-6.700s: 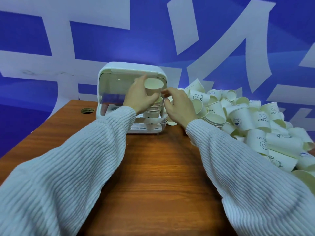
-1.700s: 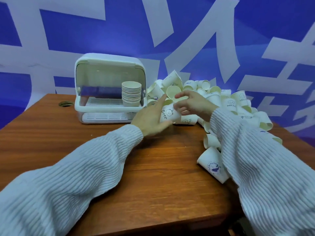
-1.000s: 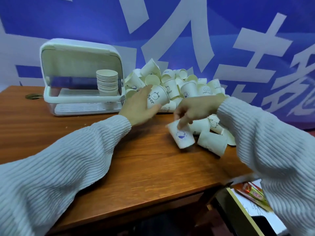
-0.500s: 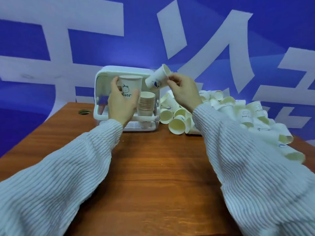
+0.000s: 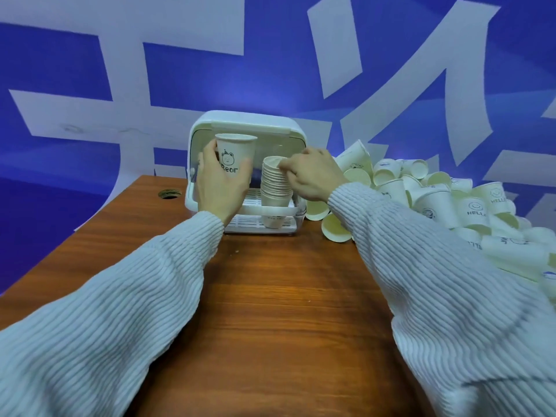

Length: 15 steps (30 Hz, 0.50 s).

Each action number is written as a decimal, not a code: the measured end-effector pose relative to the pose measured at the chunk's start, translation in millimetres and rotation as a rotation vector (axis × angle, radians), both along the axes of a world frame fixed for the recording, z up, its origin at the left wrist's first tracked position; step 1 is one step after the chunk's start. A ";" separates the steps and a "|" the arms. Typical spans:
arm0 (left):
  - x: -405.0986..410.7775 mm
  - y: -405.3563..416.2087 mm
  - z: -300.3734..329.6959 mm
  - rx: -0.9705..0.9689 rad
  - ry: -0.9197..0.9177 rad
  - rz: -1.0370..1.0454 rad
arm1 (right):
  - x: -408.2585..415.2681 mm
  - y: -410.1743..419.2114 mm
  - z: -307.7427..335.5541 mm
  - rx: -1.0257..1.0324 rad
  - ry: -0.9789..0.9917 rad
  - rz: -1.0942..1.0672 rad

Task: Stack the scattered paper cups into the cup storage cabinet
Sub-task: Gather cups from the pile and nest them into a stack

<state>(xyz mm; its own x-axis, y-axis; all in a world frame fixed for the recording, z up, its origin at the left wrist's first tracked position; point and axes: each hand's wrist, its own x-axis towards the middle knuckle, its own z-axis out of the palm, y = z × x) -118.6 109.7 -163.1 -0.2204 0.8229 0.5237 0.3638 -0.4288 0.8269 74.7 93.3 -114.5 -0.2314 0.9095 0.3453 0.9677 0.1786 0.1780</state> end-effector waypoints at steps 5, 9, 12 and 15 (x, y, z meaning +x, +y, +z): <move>4.4 -2.7 8.9 0.083 -0.015 -0.089 | 0.3 4.3 -13.8 -0.078 0.114 0.052; 17.7 7.5 24.4 0.116 -0.031 -0.129 | 7.5 0.1 -15.8 0.045 0.476 0.033; 30.1 17.5 35.5 0.087 0.000 -0.166 | 14.5 -8.7 -18.2 0.105 0.634 -0.010; 41.4 26.0 39.0 0.060 0.090 -0.223 | 23.0 -12.8 -20.0 0.111 0.655 -0.012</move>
